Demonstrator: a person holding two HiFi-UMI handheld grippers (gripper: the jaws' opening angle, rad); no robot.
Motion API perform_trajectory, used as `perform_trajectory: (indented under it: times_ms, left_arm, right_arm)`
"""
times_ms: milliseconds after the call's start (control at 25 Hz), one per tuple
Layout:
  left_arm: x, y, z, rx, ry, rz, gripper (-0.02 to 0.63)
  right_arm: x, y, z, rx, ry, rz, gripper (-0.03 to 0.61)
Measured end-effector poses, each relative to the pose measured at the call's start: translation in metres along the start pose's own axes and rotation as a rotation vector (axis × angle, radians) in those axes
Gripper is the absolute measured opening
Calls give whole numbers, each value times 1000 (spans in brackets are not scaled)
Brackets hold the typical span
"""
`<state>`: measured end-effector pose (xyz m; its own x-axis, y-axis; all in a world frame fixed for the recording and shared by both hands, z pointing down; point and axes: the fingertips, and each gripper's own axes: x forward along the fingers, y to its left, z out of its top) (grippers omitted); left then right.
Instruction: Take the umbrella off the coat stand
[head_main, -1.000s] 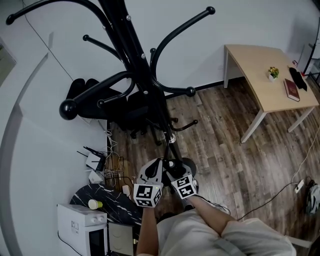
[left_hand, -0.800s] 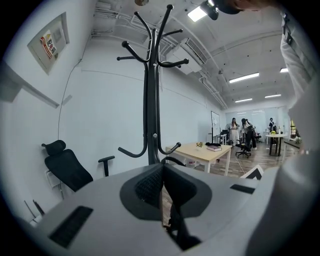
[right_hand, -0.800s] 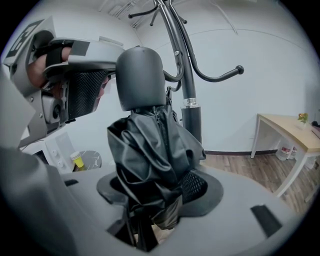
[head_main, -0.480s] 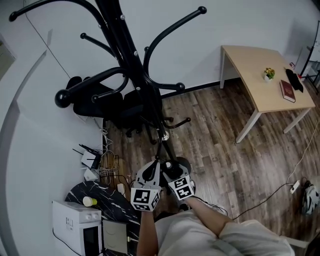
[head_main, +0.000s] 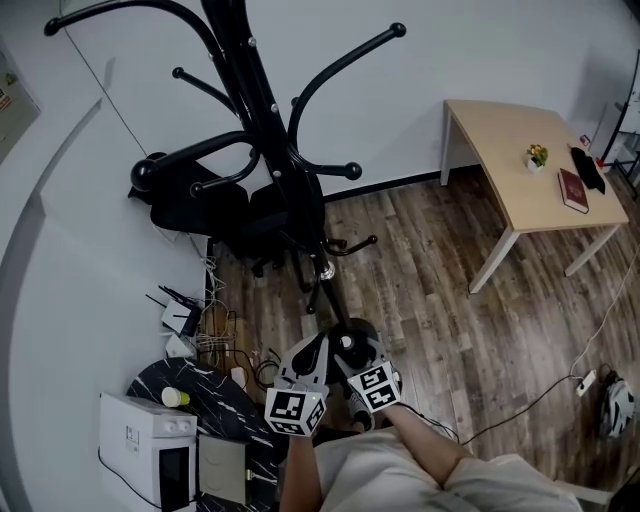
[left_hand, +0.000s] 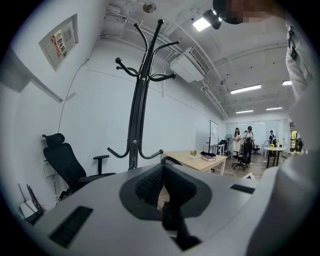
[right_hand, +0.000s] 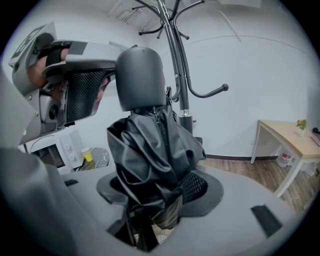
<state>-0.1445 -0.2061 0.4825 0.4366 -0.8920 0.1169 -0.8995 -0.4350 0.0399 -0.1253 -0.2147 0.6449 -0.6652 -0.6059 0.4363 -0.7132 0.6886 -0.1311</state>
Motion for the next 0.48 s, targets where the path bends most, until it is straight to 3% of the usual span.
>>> perform_trajectory:
  times_ms: [480]
  left_arm:
    - [-35, -58, 0, -13, -27, -61, 21]
  right_arm:
    - [-53, 11, -17, 18, -13, -20, 250]
